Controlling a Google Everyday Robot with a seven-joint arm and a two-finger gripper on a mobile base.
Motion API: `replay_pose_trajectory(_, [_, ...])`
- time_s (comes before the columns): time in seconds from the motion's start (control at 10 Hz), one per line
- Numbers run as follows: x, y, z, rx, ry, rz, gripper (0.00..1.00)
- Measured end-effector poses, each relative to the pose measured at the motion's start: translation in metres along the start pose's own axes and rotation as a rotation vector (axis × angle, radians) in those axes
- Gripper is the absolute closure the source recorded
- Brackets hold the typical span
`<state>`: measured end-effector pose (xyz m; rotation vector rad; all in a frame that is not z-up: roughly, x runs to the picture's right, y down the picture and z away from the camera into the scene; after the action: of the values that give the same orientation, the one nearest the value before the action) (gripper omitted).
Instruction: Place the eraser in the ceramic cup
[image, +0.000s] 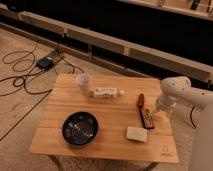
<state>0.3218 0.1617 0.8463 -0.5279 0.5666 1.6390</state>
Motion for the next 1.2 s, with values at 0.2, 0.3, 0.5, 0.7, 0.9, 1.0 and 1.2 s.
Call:
replay_pose_trajectory(0.2, [0.012,0.015,-0.007,-0.017,-0.002,-0.037,0.35])
replay_pose_trajectory(0.3, [0.020,0.025,-0.009,-0.027,-0.001,-0.062,0.35])
replay_pose_trajectory(0.5, [0.030,0.039,-0.008,-0.039,0.011,-0.096,0.35])
replay_pose_trajectory(0.7, [0.038,0.051,-0.003,-0.050,0.022,-0.129,0.35])
replay_pose_trajectory(0.9, [0.040,0.058,0.002,-0.056,0.026,-0.147,0.35])
replay_pose_trajectory(1.0, [0.039,0.062,0.006,-0.058,0.028,-0.157,0.35])
replay_pose_trajectory(1.2, [0.035,0.068,0.012,-0.058,0.028,-0.169,0.35])
